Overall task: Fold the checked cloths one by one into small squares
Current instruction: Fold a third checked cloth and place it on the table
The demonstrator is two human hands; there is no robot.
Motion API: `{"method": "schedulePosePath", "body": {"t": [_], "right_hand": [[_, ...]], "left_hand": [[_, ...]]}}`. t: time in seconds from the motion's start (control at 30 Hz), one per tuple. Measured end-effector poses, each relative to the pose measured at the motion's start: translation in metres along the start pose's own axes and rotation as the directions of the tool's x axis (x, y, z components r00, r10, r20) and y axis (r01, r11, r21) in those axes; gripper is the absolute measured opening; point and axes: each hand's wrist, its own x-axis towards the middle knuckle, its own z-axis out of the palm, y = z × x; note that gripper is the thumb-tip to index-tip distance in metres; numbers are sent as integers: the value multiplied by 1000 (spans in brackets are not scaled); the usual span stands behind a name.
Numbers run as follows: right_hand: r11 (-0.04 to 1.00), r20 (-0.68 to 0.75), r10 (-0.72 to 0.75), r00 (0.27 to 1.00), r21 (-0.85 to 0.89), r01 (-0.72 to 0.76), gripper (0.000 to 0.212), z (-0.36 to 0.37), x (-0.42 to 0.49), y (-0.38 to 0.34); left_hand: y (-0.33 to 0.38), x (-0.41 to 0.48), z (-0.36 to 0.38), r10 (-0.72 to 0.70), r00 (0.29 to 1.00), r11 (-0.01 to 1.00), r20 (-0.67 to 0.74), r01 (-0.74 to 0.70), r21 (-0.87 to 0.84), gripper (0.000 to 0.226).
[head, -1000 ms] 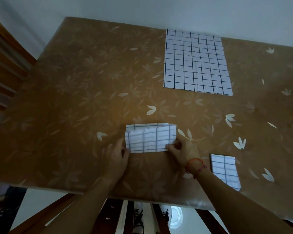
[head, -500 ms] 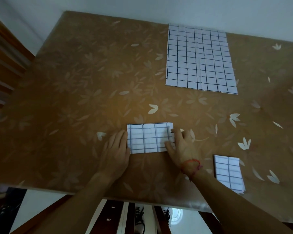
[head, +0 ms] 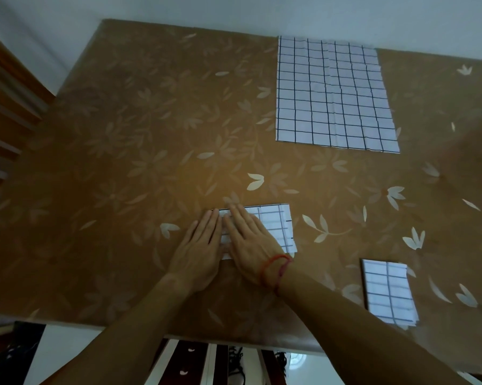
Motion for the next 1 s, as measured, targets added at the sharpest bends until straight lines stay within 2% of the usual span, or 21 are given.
{"method": "schedulePosePath", "body": {"t": [0.2,0.47,0.7,1.0], "right_hand": [[999,45,14,999,-37,-13,74,15,-3,6],[991,42,67,997,-121,-62,67,5,-34,48],[972,62,155,986,-187,-141,62,-4,-66,96],[969,69,199,978,-163,-186,60,-11,-68,96]], "left_hand": [[-10,1,2,38,999,998,14,-38,41,65],[-10,3,2,28,999,997,33,-30,74,71],[-10,4,3,17,999,997,48,-21,81,67],[-7,5,1,-6,995,996,98,-3,87,71]]}}
